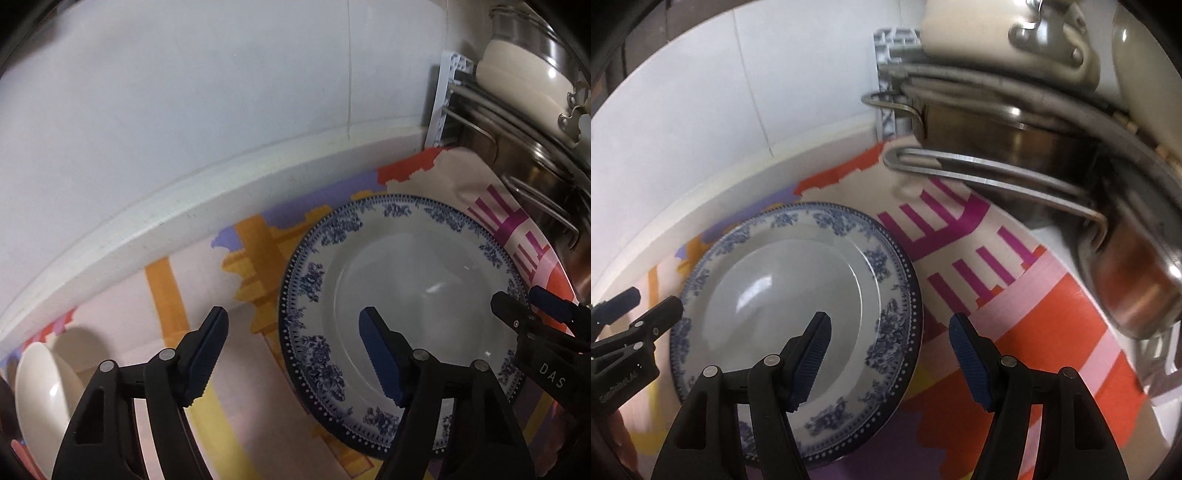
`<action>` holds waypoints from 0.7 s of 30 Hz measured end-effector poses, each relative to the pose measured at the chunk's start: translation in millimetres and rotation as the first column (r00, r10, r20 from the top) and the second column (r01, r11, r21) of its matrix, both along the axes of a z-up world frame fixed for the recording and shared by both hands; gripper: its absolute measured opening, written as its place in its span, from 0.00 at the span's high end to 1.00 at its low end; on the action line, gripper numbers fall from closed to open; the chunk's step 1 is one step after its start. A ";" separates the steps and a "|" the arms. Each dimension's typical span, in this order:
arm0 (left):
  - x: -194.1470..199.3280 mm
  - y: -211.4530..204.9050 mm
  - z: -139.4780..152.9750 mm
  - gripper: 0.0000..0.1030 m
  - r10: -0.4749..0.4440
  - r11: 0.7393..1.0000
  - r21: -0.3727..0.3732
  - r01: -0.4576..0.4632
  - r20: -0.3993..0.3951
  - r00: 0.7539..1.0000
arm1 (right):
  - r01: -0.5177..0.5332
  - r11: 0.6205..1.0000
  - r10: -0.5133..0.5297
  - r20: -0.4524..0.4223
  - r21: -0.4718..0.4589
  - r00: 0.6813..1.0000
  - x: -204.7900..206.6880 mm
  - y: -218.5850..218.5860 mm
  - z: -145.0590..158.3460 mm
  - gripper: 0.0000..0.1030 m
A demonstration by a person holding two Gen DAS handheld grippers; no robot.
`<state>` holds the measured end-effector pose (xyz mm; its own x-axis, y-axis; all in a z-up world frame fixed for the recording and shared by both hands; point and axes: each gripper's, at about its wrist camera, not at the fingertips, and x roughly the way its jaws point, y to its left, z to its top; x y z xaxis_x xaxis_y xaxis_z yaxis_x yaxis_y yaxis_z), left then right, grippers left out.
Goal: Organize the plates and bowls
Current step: 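Close both tools on the rim of the smaller blue-and-white plate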
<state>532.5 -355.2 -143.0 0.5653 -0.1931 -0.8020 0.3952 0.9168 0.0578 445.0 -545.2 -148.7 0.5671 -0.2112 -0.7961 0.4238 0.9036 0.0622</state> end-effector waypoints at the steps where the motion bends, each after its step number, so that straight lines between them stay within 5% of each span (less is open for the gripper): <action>1: 1.5 -0.2 -1.7 0.30 0.000 1.000 -0.005 0.000 -0.008 1.000 | 0.001 1.000 -0.001 -0.004 0.002 1.000 0.9 -0.5 -2.0 0.35; 10: 13.7 -4.7 -12.7 0.38 -0.009 1.000 -0.027 0.007 -0.054 0.998 | -0.006 1.000 0.006 -0.014 -0.018 1.000 10.7 -6.3 -8.4 0.35; 21: 27.1 -7.5 -16.0 0.59 -0.027 0.998 -0.057 0.021 -0.107 0.994 | -0.048 0.998 0.047 -0.018 -0.040 0.999 26.0 -7.2 -9.0 0.58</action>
